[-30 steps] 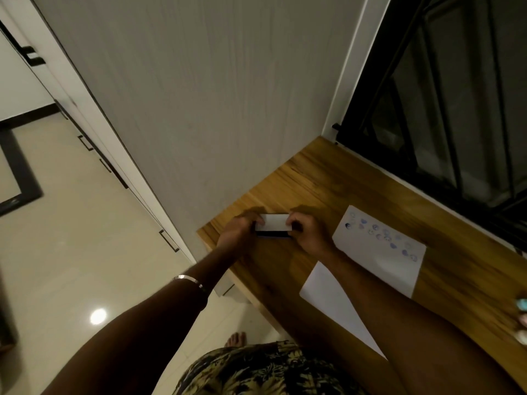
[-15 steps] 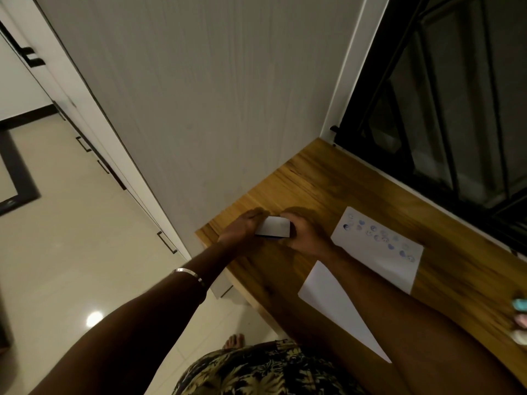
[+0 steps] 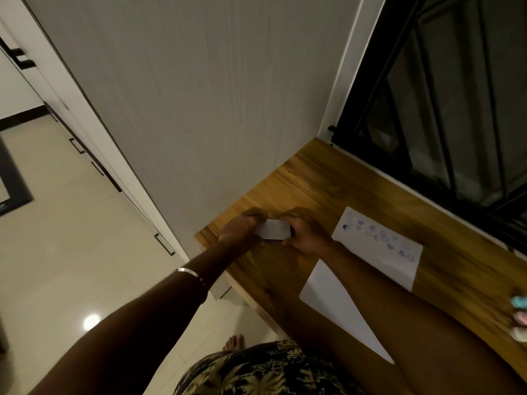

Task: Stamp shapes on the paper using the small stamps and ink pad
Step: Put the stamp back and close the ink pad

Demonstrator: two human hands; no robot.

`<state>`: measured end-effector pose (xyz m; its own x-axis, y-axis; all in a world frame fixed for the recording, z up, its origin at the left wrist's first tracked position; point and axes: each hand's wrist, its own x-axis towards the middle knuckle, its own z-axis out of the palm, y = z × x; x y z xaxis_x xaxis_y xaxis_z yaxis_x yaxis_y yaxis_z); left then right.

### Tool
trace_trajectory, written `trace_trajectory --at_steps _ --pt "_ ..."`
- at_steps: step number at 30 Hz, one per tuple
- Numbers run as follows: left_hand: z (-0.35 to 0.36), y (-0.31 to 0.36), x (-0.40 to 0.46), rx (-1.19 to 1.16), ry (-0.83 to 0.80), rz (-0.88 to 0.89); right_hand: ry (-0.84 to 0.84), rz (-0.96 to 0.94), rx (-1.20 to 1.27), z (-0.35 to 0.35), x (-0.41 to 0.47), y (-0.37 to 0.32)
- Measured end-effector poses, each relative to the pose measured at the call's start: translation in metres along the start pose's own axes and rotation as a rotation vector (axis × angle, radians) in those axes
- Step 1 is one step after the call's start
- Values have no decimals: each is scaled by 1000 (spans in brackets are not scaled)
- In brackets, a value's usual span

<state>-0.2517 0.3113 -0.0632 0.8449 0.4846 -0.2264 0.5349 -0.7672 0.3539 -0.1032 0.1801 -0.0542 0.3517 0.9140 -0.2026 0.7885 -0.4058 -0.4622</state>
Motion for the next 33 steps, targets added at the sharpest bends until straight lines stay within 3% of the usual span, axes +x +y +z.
trace_trajectory --at_steps 7,16,21,33 --pt "-1 1 4 98 -15 -82 -92 103 -86 -3 12 -3" --pt "-2 3 -1 231 -8 76 -56 52 -247 -1 14 -12" --pt "14 -2 -11 264 44 156 40 68 -143 17 -2 -16" --pt "-4 -2 -1 233 -22 144 -6 29 -170 11 -14 -12"
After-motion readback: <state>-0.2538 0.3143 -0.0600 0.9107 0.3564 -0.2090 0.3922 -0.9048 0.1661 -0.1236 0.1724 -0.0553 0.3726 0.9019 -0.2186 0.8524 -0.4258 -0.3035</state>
